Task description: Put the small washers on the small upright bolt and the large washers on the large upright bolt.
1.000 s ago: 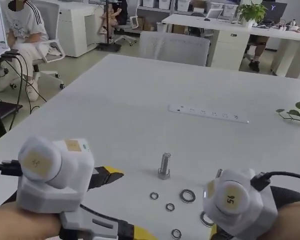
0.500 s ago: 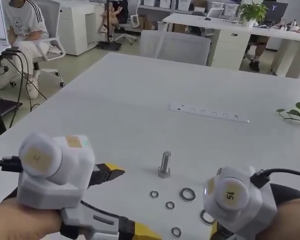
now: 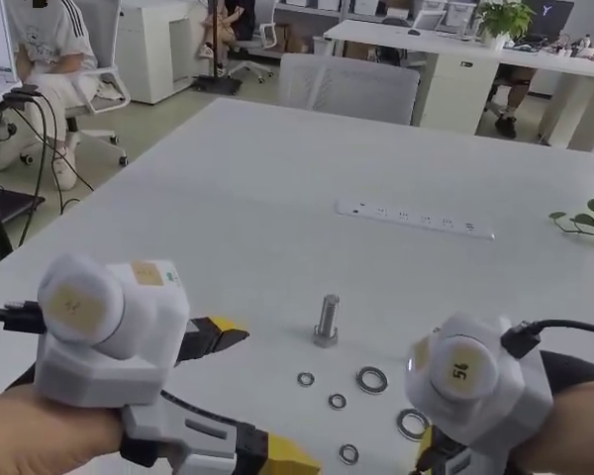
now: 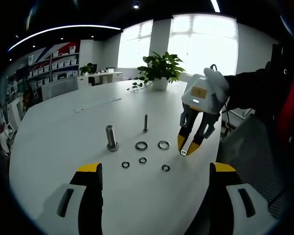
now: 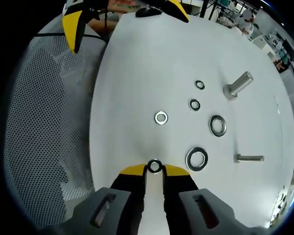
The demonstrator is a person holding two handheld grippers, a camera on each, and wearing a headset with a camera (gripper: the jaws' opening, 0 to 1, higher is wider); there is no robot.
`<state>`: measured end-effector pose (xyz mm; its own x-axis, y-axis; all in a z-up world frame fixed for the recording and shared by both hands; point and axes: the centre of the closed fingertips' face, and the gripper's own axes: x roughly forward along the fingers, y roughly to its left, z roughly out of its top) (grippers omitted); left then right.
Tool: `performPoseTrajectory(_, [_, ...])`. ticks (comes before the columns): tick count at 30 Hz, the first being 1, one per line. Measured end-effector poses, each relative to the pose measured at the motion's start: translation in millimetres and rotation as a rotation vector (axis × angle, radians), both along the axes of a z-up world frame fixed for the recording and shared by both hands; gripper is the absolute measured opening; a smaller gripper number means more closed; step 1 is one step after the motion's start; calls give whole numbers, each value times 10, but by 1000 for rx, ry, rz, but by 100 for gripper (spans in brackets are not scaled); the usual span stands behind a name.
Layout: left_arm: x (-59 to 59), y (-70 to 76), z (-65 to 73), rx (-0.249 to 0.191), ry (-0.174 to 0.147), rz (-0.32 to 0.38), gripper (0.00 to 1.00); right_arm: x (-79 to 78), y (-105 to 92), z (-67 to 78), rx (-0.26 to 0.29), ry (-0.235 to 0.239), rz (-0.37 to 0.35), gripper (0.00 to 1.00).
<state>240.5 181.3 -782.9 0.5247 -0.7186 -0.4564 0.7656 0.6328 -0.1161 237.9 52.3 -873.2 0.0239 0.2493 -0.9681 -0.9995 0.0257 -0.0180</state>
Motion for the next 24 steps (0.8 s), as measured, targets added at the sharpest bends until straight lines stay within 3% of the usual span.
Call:
performPoseTrajectory(16, [9, -1, 23, -7, -5, -2, 90, 167, -92, 317, 35, -15, -49, 14])
performPoseTrajectory(24, [14, -8, 22, -5, -2, -3, 90, 355, -177, 487, 46, -52, -76, 14])
